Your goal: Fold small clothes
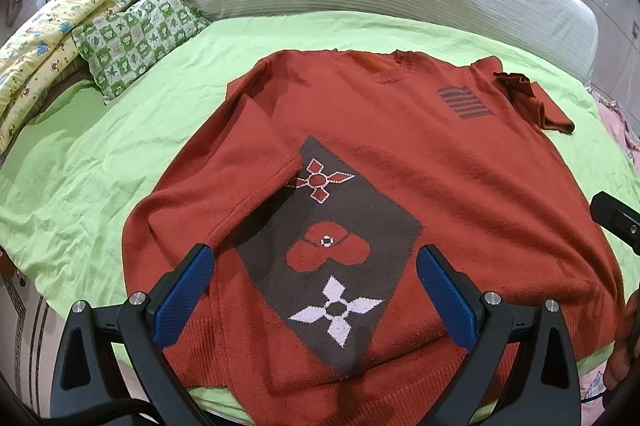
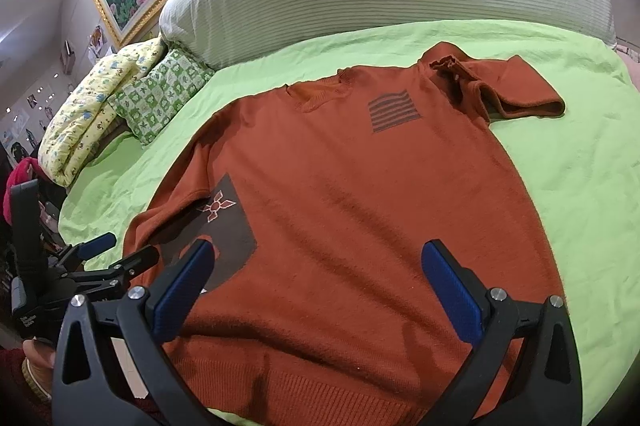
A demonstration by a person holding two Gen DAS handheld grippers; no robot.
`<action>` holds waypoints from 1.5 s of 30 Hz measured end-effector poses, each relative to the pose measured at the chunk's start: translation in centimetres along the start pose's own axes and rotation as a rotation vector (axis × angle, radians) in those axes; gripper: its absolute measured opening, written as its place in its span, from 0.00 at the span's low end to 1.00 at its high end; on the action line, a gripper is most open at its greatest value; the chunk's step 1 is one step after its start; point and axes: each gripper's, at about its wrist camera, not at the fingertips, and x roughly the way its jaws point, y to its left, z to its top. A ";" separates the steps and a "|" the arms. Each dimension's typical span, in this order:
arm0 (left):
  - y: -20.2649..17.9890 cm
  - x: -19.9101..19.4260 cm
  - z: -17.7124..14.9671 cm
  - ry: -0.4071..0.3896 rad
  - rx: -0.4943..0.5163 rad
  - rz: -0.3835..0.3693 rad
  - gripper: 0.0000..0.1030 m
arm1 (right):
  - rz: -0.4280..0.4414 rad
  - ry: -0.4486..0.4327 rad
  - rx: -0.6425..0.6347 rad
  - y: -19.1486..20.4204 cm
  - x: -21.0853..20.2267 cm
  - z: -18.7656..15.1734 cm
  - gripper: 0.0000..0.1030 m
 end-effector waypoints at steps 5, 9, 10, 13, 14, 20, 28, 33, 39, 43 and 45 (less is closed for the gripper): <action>0.0 0.2 0.0 0.006 -0.001 -0.004 0.98 | -0.001 0.002 -0.001 -0.1 0.1 0.0 1.00; -0.1 0.5 0.1 0.010 0.002 -0.004 0.98 | -0.002 0.003 0.001 -0.2 0.1 0.1 1.00; -0.2 0.6 0.1 0.012 0.004 -0.006 0.98 | -0.003 0.004 0.001 -0.2 0.2 0.1 1.00; -0.3 0.8 0.1 0.017 0.008 -0.007 0.98 | -0.005 0.006 0.005 -0.5 0.4 0.2 1.00; -0.4 0.9 0.1 0.019 0.010 -0.008 0.98 | -0.005 0.009 0.006 -0.6 0.4 0.2 1.00; -0.6 1.3 0.2 0.030 0.014 -0.012 0.98 | -0.006 0.012 0.011 -0.8 0.6 0.2 1.00; -0.7 2.4 0.4 0.053 0.015 -0.017 0.98 | -0.013 0.026 0.019 -1.5 1.3 0.6 1.00; -0.6 2.9 0.7 0.065 0.010 -0.024 0.98 | -0.010 0.035 0.027 -1.6 1.7 0.7 1.00; -0.6 3.3 1.2 0.069 0.013 -0.025 0.98 | -0.014 0.041 0.032 -1.7 2.1 1.0 1.00; -0.3 3.6 1.7 0.070 -0.002 -0.029 0.98 | -0.014 0.045 0.033 -1.9 2.4 1.4 1.00; -0.3 3.7 1.9 0.070 -0.002 -0.029 0.98 | -0.014 0.043 0.029 -2.0 2.4 1.6 1.00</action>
